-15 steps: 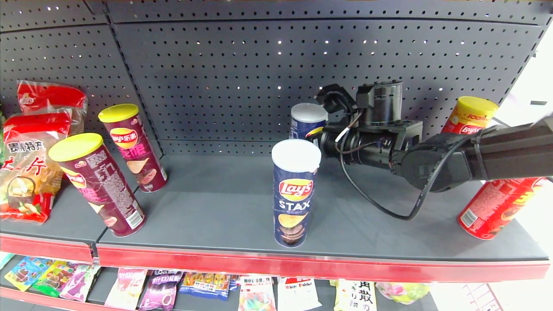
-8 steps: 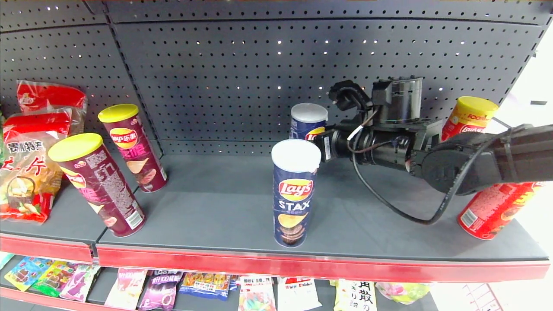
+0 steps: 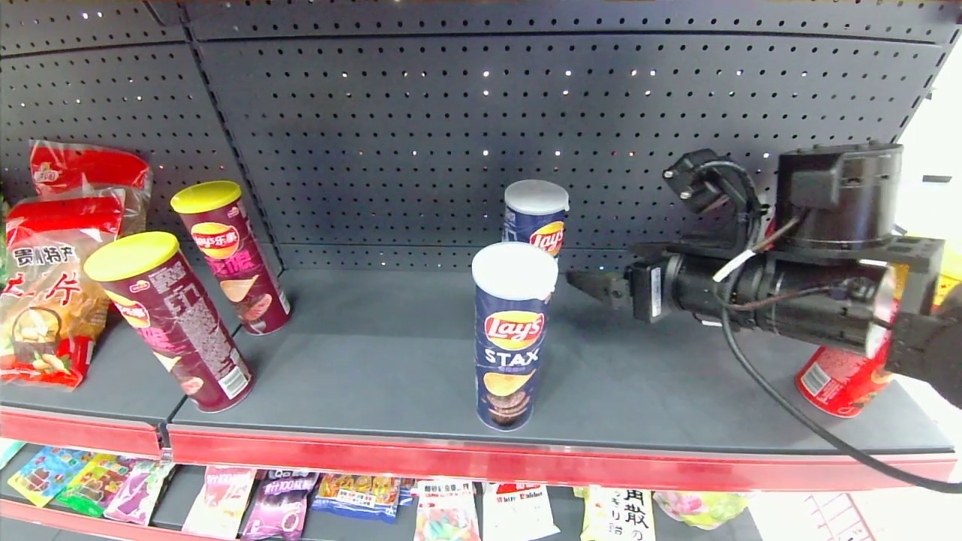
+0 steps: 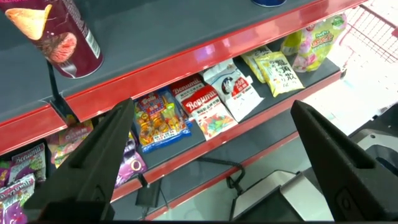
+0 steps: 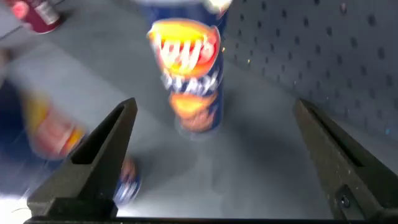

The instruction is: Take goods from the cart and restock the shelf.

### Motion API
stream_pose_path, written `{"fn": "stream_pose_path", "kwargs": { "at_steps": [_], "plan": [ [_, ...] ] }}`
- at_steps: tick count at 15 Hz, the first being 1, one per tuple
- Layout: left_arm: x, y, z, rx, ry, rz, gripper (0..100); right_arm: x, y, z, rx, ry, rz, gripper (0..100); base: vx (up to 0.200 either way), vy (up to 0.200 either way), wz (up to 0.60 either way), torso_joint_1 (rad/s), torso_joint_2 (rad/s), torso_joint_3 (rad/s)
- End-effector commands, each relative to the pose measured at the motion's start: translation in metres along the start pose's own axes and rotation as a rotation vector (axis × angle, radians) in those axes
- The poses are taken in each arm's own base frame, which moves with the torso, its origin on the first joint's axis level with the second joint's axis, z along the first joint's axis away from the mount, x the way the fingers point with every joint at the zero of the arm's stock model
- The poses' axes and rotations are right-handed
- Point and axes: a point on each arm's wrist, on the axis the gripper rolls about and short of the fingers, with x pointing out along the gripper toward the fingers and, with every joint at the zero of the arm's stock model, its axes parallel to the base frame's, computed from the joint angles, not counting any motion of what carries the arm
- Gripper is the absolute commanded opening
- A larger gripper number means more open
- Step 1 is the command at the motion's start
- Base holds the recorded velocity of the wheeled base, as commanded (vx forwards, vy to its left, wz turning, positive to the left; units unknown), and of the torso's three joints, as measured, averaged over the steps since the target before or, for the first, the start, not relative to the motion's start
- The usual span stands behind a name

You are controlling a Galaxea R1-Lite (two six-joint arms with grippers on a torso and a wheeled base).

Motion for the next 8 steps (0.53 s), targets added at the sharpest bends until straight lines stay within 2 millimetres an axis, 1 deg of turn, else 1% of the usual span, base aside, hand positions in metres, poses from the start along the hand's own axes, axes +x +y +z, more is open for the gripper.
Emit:
{"fn": "stream_pose_path", "kwargs": {
  "at_steps": [1, 2, 3, 4, 5, 7, 8],
  "plan": [
    [0.007, 0.001, 0.006, -0.005, 0.05, 0.006, 100, -0.042, 0.001, 0.0, 0.015, -0.048, -0.002, 100, 0.0, 0.0, 0.0, 0.0, 0.0, 0.0],
    [0.01, 0.002, 0.008, -0.006, 0.068, 0.008, 100, -0.061, 0.001, -0.004, 0.013, -0.063, -0.003, 100, 0.0, 0.0, 0.0, 0.0, 0.0, 0.0],
    [0.01, 0.002, 0.008, -0.006, 0.068, 0.008, 100, -0.061, 0.001, -0.004, 0.013, -0.063, -0.003, 100, 0.0, 0.0, 0.0, 0.0, 0.0, 0.0],
    [0.019, 0.003, 0.02, -0.005, 0.116, 0.005, 100, -0.11, 0.003, -0.027, -0.003, -0.081, -0.03, 100, 0.0, 0.0, 0.0, 0.0, 0.0, 0.0],
    [0.023, 0.004, 0.029, -0.006, 0.134, 0.004, 100, -0.13, 0.003, -0.04, -0.014, -0.091, -0.053, 100, 0.0, 0.0, 0.0, 0.0, 0.0, 0.0],
    [0.039, 0.008, 0.055, -0.009, 0.175, 0.0, 100, -0.172, 0.001, -0.066, -0.012, -0.109, -0.126, 100, 0.0, 0.0, 0.0, 0.0, 0.0, 0.0],
    [0.047, 0.009, 0.063, -0.011, 0.198, 0.0, 100, -0.191, 0.001, -0.073, -0.008, -0.095, -0.167, 100, 0.0, 0.0, 0.0, 0.0, 0.0, 0.0]
  ]
}}
